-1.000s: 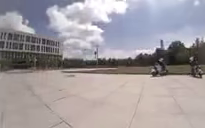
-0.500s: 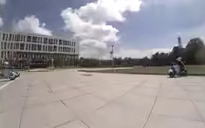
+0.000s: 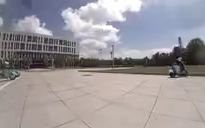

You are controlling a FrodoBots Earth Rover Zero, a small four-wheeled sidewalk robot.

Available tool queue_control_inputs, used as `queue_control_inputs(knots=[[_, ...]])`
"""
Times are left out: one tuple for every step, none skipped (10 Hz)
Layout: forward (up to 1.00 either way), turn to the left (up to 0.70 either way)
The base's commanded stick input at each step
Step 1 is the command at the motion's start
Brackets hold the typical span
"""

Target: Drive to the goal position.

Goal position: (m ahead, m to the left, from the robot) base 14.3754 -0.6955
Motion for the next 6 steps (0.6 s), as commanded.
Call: queue_control_inputs(knots=[[0.0, 0.7], [0.0, 0.7], [0.0, 0.7], [0.0, 0.7], [0.0, 0.7], [0.0, 0.7]])
